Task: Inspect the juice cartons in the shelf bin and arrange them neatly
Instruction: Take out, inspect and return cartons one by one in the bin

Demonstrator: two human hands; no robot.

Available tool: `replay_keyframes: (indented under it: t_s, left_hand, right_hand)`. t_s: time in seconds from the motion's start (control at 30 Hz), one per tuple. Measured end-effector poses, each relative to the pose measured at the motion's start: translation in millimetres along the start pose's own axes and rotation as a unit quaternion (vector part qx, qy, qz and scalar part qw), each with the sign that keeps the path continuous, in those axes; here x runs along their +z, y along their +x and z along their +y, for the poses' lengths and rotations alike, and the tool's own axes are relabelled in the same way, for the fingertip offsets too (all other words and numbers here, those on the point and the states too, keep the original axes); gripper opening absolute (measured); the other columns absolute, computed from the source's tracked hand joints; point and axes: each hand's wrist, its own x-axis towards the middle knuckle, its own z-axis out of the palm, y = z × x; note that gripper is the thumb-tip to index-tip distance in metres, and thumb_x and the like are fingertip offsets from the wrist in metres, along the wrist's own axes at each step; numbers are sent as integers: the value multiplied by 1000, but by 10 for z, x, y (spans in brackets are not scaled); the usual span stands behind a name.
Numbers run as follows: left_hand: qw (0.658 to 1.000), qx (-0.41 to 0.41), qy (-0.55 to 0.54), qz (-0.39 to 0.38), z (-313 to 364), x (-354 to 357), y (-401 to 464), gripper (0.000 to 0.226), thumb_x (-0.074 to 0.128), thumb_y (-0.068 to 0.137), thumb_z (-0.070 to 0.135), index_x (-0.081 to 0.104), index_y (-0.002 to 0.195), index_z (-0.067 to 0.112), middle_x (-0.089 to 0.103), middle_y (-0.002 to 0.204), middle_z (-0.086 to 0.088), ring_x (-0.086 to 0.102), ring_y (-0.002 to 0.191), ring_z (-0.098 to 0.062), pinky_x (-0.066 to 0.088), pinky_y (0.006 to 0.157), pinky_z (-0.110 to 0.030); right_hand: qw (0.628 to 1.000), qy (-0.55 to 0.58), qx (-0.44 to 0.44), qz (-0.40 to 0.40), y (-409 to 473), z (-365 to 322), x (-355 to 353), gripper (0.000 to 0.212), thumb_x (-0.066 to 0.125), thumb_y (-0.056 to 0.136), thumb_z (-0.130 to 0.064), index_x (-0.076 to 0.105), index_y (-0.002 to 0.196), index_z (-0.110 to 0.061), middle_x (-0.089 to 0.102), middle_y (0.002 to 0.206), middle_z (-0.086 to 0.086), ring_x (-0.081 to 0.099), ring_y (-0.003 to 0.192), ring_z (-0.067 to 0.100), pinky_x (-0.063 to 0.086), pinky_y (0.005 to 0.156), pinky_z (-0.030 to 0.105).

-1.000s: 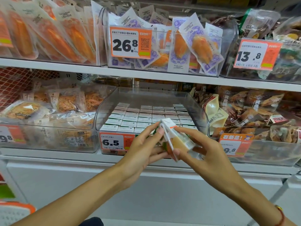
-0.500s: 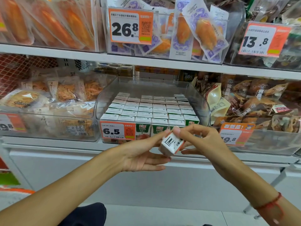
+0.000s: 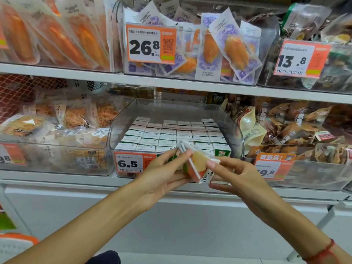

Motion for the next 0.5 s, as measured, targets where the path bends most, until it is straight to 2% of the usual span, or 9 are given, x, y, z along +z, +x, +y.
replay_keyframes:
  t_s: [0.07, 0.13, 0.27, 0.37, 0.43, 0.5]
  left_hand:
    - [997, 71, 20, 18, 9, 24, -16, 57, 76, 76, 31, 55, 129, 30, 73, 112, -9, 73, 98, -26, 58, 90, -38]
    - [994, 106, 21, 22, 15, 61, -34, 55, 76, 76, 29, 55, 126, 35, 71, 118, -6, 72, 100, -24, 59, 88, -38]
    - [996, 87, 17, -11, 43, 70, -45, 61, 75, 77, 30, 53, 134, 30, 72, 116, -4, 71, 103, -21, 58, 87, -31]
    - [999, 14, -42, -18, 74, 33, -64, 62, 75, 72, 35, 57, 131, 25, 70, 119, -12, 72, 101, -25, 60, 80, -31]
    - [996, -13, -88, -27, 95, -1, -51, 62, 73, 74, 41, 58, 128, 17, 70, 117, -15, 71, 103, -27, 60, 80, -33]
    - [994, -22, -107, -29, 102, -21, -40, 63, 75, 73, 43, 59, 126, 12, 70, 117, -17, 71, 103, -28, 59, 84, -34]
  right_hand:
    - [999, -11, -48, 12, -9, 14, 27, 48, 81, 53, -44, 72, 97, -28, 76, 92, -5, 73, 86, 8, 56, 69, 16]
    - [992, -44, -116, 36, -20, 24, 70, 33, 79, 59, -39, 72, 90, -34, 76, 89, -14, 72, 83, 4, 52, 65, 11]
    - [951, -175, -232, 104, 11, 45, 46, 33, 79, 72, -31, 71, 104, -32, 74, 92, -21, 70, 85, 0, 54, 66, 13]
    - [850, -369, -344, 152, 50, 54, -63, 48, 84, 71, -18, 69, 117, -21, 70, 106, -9, 66, 92, 7, 57, 70, 20]
    - [789, -446, -396, 147, 55, 80, -110, 56, 87, 66, -14, 68, 119, -18, 68, 109, -1, 63, 96, 15, 57, 72, 27]
    - [746, -492, -432, 122, 54, 91, -113, 57, 89, 64, -13, 69, 117, -16, 68, 112, 2, 62, 100, 18, 58, 73, 31]
